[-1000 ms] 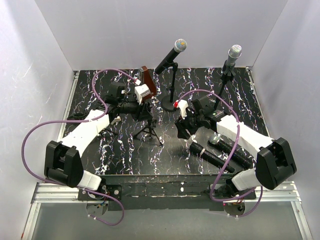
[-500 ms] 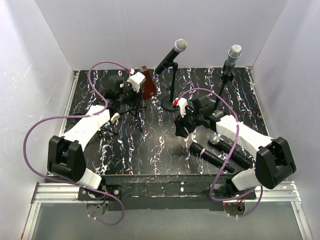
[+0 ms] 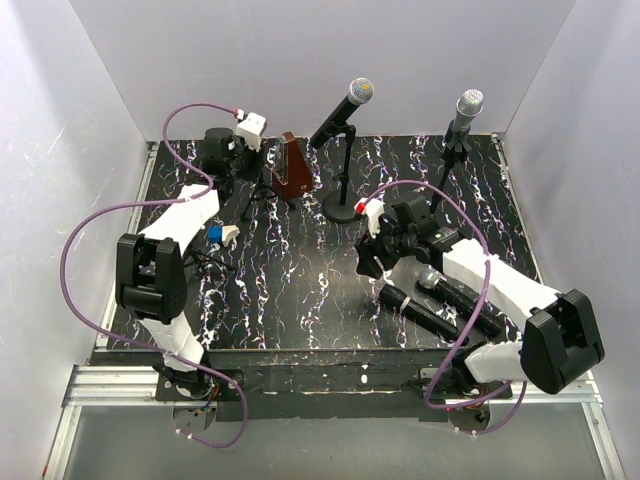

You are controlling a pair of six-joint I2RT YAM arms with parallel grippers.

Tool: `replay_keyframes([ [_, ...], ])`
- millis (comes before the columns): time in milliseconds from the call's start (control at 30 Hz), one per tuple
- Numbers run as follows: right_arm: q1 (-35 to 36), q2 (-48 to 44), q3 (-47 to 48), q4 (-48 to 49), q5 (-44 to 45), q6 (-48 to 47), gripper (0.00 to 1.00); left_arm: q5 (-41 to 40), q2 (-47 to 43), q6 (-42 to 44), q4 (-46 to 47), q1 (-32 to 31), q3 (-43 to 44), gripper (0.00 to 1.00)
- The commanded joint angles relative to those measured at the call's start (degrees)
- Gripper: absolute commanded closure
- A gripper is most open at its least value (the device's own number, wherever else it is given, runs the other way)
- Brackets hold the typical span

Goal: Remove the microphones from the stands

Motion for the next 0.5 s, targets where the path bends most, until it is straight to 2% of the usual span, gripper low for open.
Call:
replay_keyframes([
  [0, -0.8, -2.9, -1.2, 0.9, -0.5, 0.5, 0.32, -4.5, 2.4, 3.9, -3.1, 1.7, 3.2, 1.0],
  [67, -1.1, -3.2, -1.3, 0.9, -0.5, 0.6, 0.32, -3.8, 3.2, 4.0, -4.4, 2.1, 4.2, 0.97],
  [133, -1.3, -3.4, -1.2, 0.8, -0.6, 0.7, 0.32, -2.5, 3.2, 3.3, -5.3, 2.3, 5.0, 0.62],
  [167, -1.4, -3.5, -1.2, 0.7, -0.6, 0.7, 0.32, -1.6, 2.7, 2.7, -5.7, 2.3, 5.6, 0.49],
  [300, -2.1, -3.7, 0.7, -1.5, -1.0, 0.8, 0.32, 4.4, -2.3, 1.8, -6.9, 2.4, 7.4, 0.21],
  [367, -3.1, -3.5, 1.8, -2.8, -1.5, 0.9, 0.31, 9.4, -5.5, 2.0, -6.6, 2.4, 7.8, 0.13],
  [467, -5.8, -2.9, 3.8, -4.4, -3.9, 1.4, 0.31, 19.8, -7.7, 1.2, -9.5, 2.4, 12.7, 0.09],
])
